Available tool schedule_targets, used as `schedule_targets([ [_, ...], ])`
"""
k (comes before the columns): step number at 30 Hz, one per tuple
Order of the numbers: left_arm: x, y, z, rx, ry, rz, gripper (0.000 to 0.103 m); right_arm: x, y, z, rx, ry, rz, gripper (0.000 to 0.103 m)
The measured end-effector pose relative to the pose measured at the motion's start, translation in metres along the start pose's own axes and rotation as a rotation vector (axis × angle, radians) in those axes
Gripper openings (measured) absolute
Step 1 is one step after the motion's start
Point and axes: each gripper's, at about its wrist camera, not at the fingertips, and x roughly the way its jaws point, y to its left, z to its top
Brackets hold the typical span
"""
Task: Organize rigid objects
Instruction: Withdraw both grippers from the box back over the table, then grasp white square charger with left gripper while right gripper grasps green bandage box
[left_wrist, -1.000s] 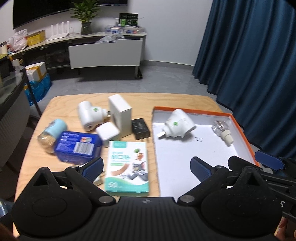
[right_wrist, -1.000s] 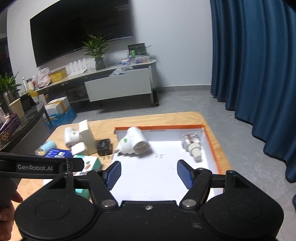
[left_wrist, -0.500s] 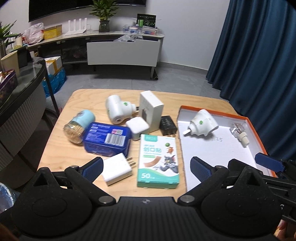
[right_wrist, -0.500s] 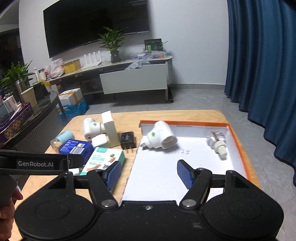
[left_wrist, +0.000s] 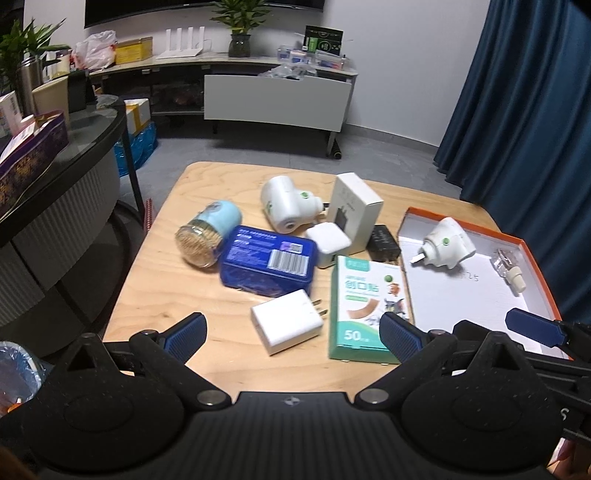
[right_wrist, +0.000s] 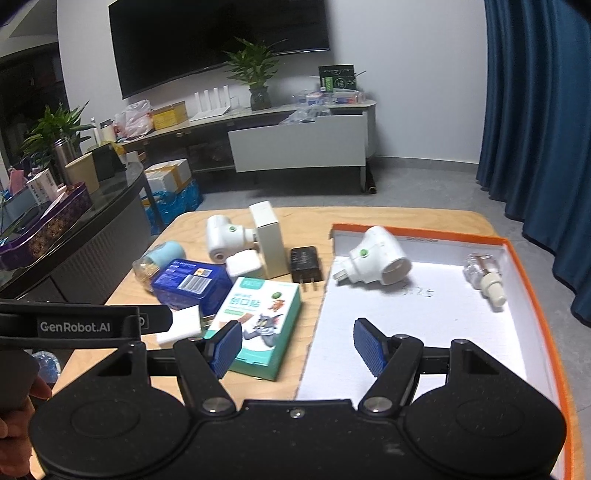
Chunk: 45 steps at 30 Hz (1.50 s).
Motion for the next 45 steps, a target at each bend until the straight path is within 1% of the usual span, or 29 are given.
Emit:
schedule_targets([
  [9,0.001,0.017,-0.003,-0.023,0.005,0.000,0.102,0.008,0.013,-0.003,-0.009,0.022,0.033,0.080],
  [23,0.014,0.026,-0.008,-0.034,0.029,-0.005,0.103,0.016,0.013,-0.006,-0.007,0.042,0.039,0.080],
  [29,0.028,0.026,-0.011,-0.054,0.047,0.005,0.103,0.018,0.009,-0.009,0.005,0.045,0.037,0.080],
  [32,0.039,0.022,-0.011,-0.045,0.053,0.010,0.103,0.018,0.006,-0.010,0.010,0.046,0.035,0.080],
  [35,0.049,0.018,-0.008,-0.039,0.049,0.013,0.103,0.018,0.003,-0.011,0.015,0.045,0.032,0.080],
  [39,0.063,0.013,-0.002,-0.044,0.043,0.035,0.103,0.017,-0.001,-0.011,0.024,0.041,0.028,0.080],
  [43,0.071,0.014,0.000,-0.056,0.028,0.025,0.103,0.020,-0.004,-0.011,0.030,0.042,0.028,0.080],
  [45,0.072,0.016,-0.001,-0.034,0.037,0.049,0.103,0.020,-0.005,-0.011,0.032,0.043,0.030,0.080],
])
